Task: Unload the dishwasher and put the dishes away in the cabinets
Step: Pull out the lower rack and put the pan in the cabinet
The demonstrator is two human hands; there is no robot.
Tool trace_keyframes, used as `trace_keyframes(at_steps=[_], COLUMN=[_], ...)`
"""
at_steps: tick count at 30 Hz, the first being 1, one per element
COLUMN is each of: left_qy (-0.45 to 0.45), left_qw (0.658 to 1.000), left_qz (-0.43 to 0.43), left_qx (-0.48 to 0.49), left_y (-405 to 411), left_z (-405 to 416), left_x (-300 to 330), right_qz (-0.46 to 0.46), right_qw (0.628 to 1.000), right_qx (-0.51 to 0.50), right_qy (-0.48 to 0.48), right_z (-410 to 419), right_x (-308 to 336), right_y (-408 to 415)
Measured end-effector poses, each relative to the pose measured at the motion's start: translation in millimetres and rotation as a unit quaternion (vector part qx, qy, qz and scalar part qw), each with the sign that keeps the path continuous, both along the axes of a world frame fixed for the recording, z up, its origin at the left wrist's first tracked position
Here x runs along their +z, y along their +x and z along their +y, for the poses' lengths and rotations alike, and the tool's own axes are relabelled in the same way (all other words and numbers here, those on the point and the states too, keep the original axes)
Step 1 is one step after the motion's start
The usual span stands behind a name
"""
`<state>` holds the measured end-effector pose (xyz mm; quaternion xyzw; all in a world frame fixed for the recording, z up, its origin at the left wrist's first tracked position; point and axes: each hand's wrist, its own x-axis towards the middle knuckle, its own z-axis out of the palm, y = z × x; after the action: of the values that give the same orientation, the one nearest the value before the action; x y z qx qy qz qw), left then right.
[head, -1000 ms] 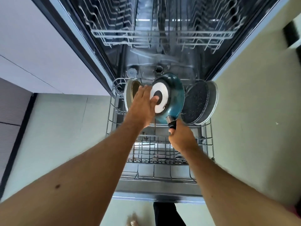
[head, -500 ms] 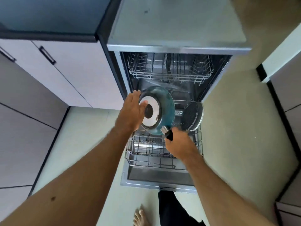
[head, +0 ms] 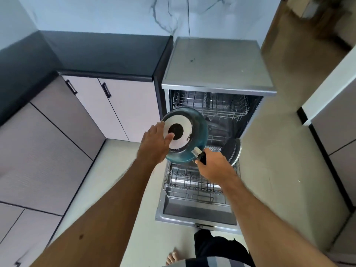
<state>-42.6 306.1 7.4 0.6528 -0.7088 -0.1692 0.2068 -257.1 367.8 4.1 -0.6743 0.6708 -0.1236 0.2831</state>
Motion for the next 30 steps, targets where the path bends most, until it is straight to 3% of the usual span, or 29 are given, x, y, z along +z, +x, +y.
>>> trace_keyframes(at_steps=[2, 6, 12, 19, 30], left_qy=[-0.021, -0.031, -0.032, -0.106, -0.179], left_qw=[1.0, 0.997, 0.986, 0.961, 0.886], left_qz=[-0.007, 0.061, 0.118, 0.154, 0.178], left_qx=[-0.001, 0.04, 0.115, 0.201, 0.389], left_y=[9, 21, 57, 93, 171], left_z=[7, 23, 29, 49, 119], left_x=[7, 25, 40, 59, 72], right_qz=[-0.006, -0.004, 0.049, 0.041, 0.058], right_qw=[1.0, 0.997, 0.981, 0.964, 0.903], right_qx=[0.008, 0.027, 0.121, 0.195, 0.333], right_qy=[-0.022, -0.07, -0.142, -0.178, -0.264], right_z=[5, 8, -7, -24, -42], right_x=[11, 30, 57, 75, 98], right_y=[6, 13, 28, 64, 137])
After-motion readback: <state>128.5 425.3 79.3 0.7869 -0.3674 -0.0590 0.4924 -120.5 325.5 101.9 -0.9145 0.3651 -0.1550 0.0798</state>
